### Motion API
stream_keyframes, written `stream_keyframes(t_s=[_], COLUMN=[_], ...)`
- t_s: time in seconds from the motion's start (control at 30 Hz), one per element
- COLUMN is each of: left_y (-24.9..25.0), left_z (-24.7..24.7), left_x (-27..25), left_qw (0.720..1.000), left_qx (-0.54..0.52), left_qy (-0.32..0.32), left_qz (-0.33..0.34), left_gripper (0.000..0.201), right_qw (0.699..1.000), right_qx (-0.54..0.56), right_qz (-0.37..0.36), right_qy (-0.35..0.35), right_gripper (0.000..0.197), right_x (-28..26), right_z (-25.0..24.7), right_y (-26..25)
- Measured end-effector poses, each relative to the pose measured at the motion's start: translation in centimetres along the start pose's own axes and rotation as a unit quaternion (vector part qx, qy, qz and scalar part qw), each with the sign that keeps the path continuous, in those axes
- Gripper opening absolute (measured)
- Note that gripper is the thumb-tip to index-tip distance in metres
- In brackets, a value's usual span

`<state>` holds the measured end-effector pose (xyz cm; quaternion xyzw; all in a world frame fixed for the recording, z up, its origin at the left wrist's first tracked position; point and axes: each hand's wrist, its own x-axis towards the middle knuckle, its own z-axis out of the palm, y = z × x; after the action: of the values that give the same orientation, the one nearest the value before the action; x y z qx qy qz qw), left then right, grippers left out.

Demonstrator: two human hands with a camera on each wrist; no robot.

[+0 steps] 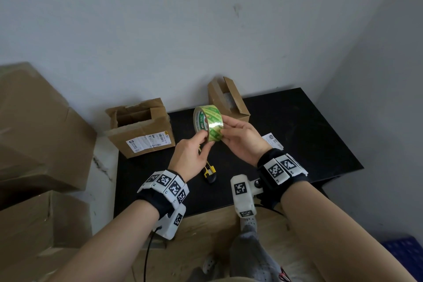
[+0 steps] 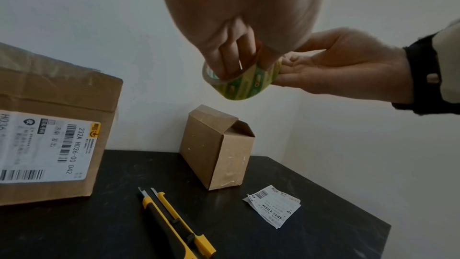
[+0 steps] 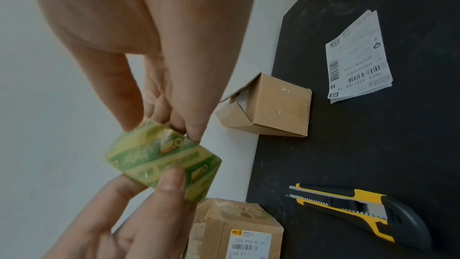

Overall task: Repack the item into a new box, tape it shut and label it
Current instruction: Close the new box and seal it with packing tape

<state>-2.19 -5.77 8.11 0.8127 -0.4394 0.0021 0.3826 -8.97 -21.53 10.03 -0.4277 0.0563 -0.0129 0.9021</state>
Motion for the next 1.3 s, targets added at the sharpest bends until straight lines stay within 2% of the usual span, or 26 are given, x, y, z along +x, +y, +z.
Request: stream_keyframes(t_s=[0.43,0.7,0.83,1.0,1.07,1.2,1.3], left_y=[-0.1,0.2,0.1,-0.2,-0.1,0.2,0.8], left_z=[-0.6,-0.8,-0.6,-0.2,-0.1,-0.2,-0.5], left_x=[0.0,0.1,0.1,0.2,0.1,0.1,0.4], left_qw=[1.0,0.999,0.998,0.998,0.999,0.999,1.0], left_qx=[0.007,0.038,0.055,0.055,0.046,0.023,0.008], left_qy=[0.006,0.014,0.015,0.017,0.016,0.022,0.028], left_qz=[0.013,0.035,0.03,0.005,-0.002,-0.001,0.009], left_gripper=[0.016,0.013,0.014,0.018,0.016,0.011,0.01], right_qw=[0.999,0.995,0.988,0.968,0.971,0.989,0.996], right_qx=[-0.036,-0.053,-0.061,-0.13,-0.124,-0.075,-0.055], right_qz=[-0.016,-0.028,-0.035,-0.065,-0.053,-0.017,-0.029], right_qy=[0.015,0.075,0.139,0.205,0.196,0.128,0.07], right_gripper=[0.042,0.032,0.032,0.015,0.016,0.03,0.032], right_x=[0.1,0.2,0.3,-0.1,-0.2,-0.3,-0.6], right_z=[0.4,1.1,1.3,1.2,1.1,1.1,1.3], right_y=[0.2,0.2,0.3,0.3,0.2,0.2,0.1])
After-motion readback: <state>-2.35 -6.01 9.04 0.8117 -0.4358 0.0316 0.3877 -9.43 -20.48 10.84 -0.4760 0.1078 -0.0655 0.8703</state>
